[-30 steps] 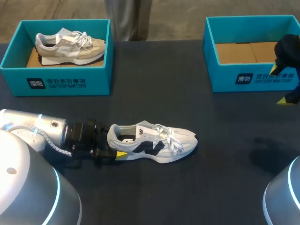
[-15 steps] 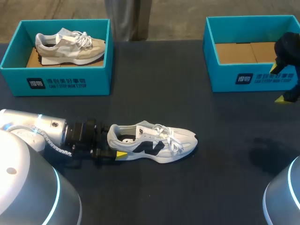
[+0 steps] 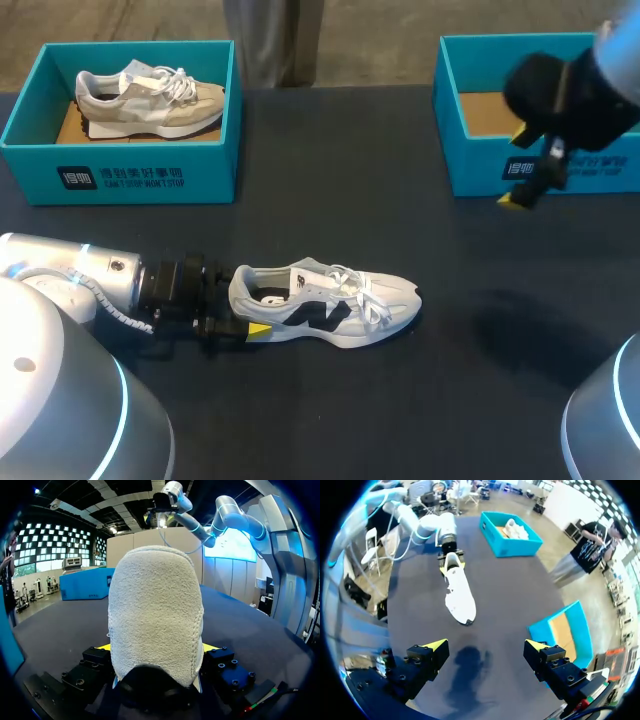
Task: Take the shoe out of the shoebox, open the shoe tongue, remove and reinsert the insole, then place the shoe into the shoebox
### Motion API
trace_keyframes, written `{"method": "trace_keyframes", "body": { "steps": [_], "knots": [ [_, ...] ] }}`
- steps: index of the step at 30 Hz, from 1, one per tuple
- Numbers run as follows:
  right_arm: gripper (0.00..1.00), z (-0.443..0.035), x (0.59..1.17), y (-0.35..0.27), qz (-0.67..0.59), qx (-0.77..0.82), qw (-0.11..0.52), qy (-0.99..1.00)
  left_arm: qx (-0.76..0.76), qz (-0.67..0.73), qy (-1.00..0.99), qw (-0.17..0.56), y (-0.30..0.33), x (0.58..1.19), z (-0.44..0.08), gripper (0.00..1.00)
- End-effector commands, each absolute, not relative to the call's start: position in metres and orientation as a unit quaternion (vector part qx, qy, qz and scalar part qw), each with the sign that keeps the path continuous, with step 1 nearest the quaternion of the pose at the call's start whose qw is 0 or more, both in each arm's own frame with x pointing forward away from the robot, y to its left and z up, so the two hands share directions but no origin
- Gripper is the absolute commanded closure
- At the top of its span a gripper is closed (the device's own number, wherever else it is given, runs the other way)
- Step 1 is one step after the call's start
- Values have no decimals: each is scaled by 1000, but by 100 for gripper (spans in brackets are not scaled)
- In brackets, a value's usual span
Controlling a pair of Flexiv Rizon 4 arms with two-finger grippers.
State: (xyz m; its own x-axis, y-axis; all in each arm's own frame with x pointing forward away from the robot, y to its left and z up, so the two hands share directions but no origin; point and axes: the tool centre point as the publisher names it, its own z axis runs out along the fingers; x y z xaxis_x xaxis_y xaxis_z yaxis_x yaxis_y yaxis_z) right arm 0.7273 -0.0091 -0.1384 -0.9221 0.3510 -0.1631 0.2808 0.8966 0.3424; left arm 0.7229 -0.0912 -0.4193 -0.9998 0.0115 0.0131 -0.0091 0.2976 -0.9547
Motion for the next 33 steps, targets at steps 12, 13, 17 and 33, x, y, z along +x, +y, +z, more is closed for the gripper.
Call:
{"method": "trace_keyframes", "body": {
  "steps": [12, 13, 17, 33],
  "knots": [
    [0, -161, 765, 76, 121, 193, 16, 974, -1, 592, -806, 10, -93, 719, -425, 100],
    [0, -161, 765, 76, 121, 193, 16, 974, -1, 592, -806, 10, -93, 719, -425, 100],
    [0, -161, 765, 76, 121, 193, 16, 974, -1, 592, -806, 10, -93, 719, -425, 100],
    [0, -168, 774, 111, 105, 380, 30, 919, -1, 592, -806, 10, -93, 719, -425, 100]
  ]
}}
